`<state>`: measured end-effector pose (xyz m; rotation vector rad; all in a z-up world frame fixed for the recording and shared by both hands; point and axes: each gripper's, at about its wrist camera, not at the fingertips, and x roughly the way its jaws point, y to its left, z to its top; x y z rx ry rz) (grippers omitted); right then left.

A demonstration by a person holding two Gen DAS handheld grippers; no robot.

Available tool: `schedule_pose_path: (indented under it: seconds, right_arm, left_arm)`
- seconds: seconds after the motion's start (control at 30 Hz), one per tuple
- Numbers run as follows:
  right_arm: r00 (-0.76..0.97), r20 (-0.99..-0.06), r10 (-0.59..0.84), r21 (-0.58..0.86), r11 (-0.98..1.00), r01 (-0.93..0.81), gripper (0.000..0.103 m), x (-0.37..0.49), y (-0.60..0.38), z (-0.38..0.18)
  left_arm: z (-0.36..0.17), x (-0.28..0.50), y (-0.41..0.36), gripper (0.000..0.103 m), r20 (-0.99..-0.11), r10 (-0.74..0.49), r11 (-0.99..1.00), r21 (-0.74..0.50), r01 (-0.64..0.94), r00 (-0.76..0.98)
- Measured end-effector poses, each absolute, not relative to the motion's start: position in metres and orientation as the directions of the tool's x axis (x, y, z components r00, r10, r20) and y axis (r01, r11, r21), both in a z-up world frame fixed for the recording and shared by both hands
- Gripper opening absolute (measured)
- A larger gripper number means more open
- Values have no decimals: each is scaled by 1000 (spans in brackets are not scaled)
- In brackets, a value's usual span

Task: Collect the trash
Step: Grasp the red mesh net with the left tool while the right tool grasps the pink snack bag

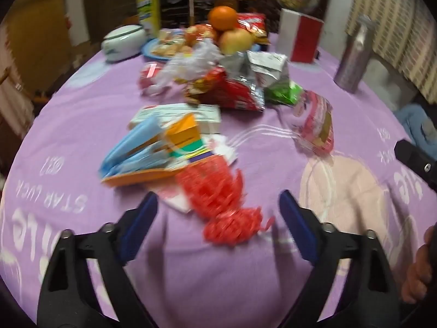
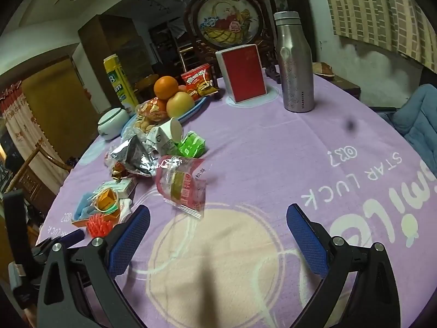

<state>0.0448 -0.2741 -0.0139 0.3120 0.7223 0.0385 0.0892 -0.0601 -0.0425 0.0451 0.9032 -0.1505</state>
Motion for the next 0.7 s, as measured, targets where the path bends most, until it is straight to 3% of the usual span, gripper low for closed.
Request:
schedule_pose_path:
  seconds: [0.07,0.13,0.2,0.23,0.53,0.7]
  right_arm:
    - [747,-651,133,278,958,72,98,47,-272,-16]
    - [740,-660,130,264,962,66,98,50,-269,-17]
    - [732,-669,130,250,966,57,98,52,-266,-19]
    - [731,-670,129,245,968,54,98,53,-265,-19]
    - [691,-692,209,273,962,-17,98,60,-257,-29]
    - [631,-742,226,217,972,-92,98,89,-239,-26]
  left_arm:
    - [-48,93,-61,70,-786,-124,986,-29,165,606]
    - [-54,96,-62,45,-792,-149,982,-51,179,593]
    - [-51,96,-54,40,-786,-185,978,-88,189,590]
    - [-47,92,-50,33,-771,-191,978,-97,185,608]
    - [-4,45,-21,32,-652,-265,964,-163,210,710]
    - [-1,30,-3,32,-647,-217,975,-113,189,731]
